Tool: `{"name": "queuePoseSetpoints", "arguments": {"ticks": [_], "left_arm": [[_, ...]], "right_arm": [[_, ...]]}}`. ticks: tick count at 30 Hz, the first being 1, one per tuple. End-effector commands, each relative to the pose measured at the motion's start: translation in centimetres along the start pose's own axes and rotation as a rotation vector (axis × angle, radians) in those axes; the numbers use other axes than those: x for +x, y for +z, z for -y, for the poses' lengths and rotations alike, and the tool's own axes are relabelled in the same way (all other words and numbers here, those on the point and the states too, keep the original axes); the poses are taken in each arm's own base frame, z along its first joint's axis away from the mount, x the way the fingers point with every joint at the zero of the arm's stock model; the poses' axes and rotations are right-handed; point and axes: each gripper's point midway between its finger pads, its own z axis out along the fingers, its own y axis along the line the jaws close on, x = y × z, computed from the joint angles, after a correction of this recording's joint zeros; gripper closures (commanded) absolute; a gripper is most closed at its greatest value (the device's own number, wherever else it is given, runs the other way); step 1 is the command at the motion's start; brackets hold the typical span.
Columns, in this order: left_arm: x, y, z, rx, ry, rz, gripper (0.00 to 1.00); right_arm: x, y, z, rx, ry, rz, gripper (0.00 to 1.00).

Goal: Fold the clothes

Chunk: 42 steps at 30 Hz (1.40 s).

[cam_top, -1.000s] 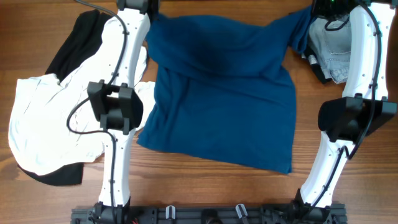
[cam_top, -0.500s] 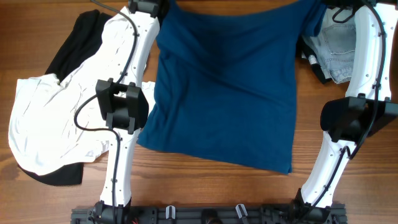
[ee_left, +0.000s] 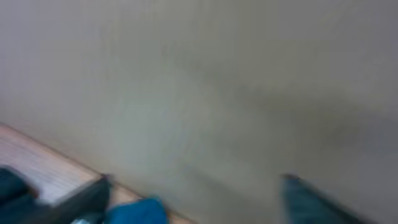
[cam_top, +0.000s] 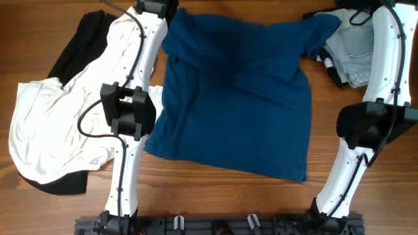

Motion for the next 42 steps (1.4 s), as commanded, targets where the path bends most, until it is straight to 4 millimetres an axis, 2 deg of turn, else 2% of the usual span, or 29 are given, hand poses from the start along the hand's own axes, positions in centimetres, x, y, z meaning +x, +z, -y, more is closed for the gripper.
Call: {"name": "queuePoseSetpoints", "arguments": {"ticks": [1, 2, 4, 8, 9, 10, 12, 15, 17, 20, 22, 29, 35, 38, 42], "left_arm": [[1.0, -1.7, -2.7, -0.099, 0.087, -0.115, 0.96], [2.3, -2.6, -4.4, -0.171, 0.073, -0.183, 0.96], [4.7, -4.9, -7.9, -0.312, 0.042, -0.312, 0.96], [6.5, -8.9, -12.6, -0.476, 0.022, -0.482, 0.96], [7.6, -10.2, -13.9, -0.505, 0.026, -0.570, 0.96], [8.4, -10.6, -14.3, -0.501, 0.020, -0.625, 0.96], [11.1, -11.1, -14.5, -0.431, -0.001, -0.805, 0.96], [12.8, -11.4, -14.7, -0.370, -0.026, -0.927, 0.96], [14.0, -11.4, -13.3, -0.246, 0.011, -0.996, 0.96], [15.3, -11.6, -12.7, -0.187, 0.024, -1.057, 0.96], [17.3, -11.8, -12.2, -0.108, 0.015, -1.138, 0.96], [22.8, -11.5, -16.1, -0.196, -0.037, -1.261, 0.96], [26.1, -11.4, -19.0, -0.235, -0.078, -1.320, 0.96], [26.5, -11.1, -21.0, -0.254, -0.135, -1.336, 0.96], [25.4, -10.3, -24.6, -0.302, -0.212, -1.327, 0.96]], "right_arm": [[1.0, 0.3, 0.2, 0.002, -0.001, -0.045, 0.71], [1.5, 0.2, 0.3, 0.004, 0.001, -0.062, 0.72], [1.9, 0.2, 0.3, 0.006, 0.009, -0.079, 0.65], [2.4, 0.1, 0.4, 0.008, 0.009, -0.099, 0.64], [2.8, 0.1, 0.4, 0.010, 0.008, -0.118, 0.64], [3.1, 0.1, 0.4, 0.008, 0.008, -0.128, 0.63], [3.4, 0.0, 0.0, -0.015, 0.009, -0.143, 0.67], [3.7, 0.0, -0.4, -0.035, 0.008, -0.153, 0.68], [3.8, -0.1, -0.7, -0.055, 0.010, -0.162, 0.68], [4.1, -0.1, -0.7, -0.054, 0.009, -0.174, 0.68], [4.4, -0.2, -0.6, -0.052, 0.005, -0.183, 0.67], [4.9, -0.3, -0.6, -0.052, -0.014, -0.203, 0.64], [5.4, -0.4, -0.5, -0.050, -0.015, -0.227, 0.63], [5.8, -0.5, -0.5, -0.048, -0.015, -0.244, 0.63], [6.0, -0.5, -0.7, -0.050, -0.018, -0.250, 0.63]]}}
